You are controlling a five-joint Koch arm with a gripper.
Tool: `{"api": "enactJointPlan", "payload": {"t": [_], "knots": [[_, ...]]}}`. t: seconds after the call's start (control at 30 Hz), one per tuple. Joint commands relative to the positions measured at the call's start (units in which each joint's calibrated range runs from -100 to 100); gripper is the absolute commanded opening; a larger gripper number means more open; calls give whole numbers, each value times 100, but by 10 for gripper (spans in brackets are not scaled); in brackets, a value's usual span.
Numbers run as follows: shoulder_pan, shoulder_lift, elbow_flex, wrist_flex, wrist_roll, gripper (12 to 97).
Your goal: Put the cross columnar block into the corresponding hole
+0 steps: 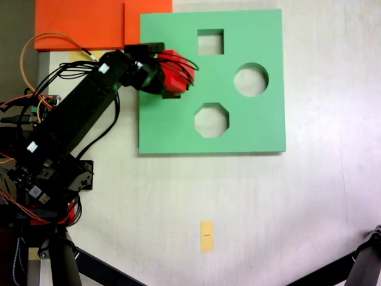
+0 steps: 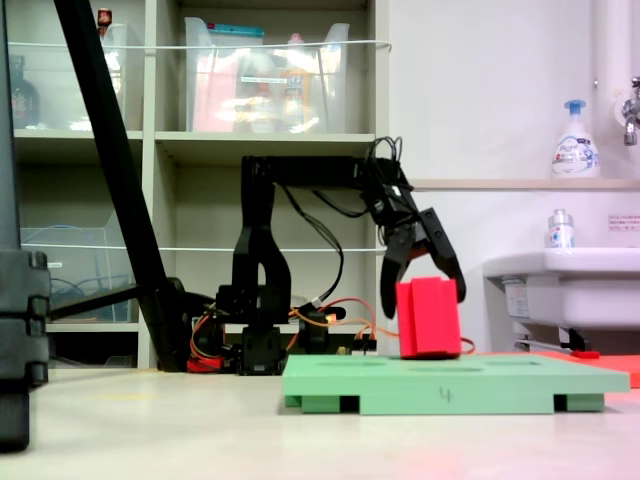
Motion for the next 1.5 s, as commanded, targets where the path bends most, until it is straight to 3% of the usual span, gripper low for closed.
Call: {"api": "enactJointPlan", "payload": {"t": [0.0, 0.6, 1.47], "knots": [[-15, -404, 112, -212, 20, 384], [-103, -1061, 112, -356, -230, 385], [15, -237, -38, 299, -508, 384]]}}
